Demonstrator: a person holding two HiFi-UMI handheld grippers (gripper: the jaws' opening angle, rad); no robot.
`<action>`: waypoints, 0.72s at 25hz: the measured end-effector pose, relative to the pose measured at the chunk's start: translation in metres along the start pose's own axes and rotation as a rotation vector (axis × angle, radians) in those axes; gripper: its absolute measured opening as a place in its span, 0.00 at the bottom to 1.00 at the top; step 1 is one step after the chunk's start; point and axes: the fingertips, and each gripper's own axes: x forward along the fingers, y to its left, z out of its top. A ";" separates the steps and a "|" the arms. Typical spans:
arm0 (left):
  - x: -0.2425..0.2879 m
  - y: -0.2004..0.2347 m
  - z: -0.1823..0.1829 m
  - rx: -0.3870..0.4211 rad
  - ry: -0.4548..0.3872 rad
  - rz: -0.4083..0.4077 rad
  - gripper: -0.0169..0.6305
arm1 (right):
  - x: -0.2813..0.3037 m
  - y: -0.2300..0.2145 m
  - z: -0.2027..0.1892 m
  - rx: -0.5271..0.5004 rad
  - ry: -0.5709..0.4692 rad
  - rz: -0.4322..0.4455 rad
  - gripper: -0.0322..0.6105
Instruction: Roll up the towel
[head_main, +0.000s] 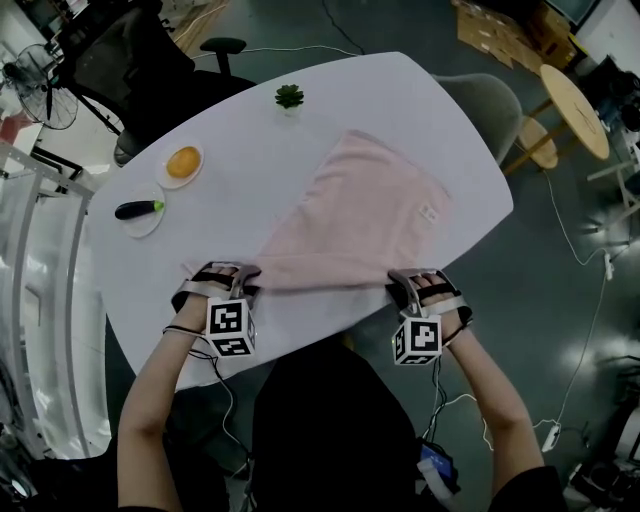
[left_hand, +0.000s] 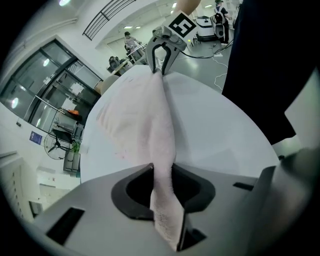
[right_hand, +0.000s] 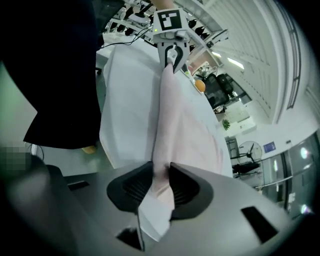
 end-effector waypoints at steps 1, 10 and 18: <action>0.000 -0.001 -0.001 0.010 0.005 0.006 0.18 | 0.000 0.000 -0.001 -0.012 0.001 -0.013 0.18; -0.020 -0.023 -0.010 0.016 0.070 0.005 0.14 | -0.030 0.004 0.013 -0.036 -0.088 -0.040 0.09; -0.040 -0.082 -0.012 -0.064 0.069 -0.143 0.14 | -0.041 0.057 0.029 -0.055 -0.138 0.196 0.09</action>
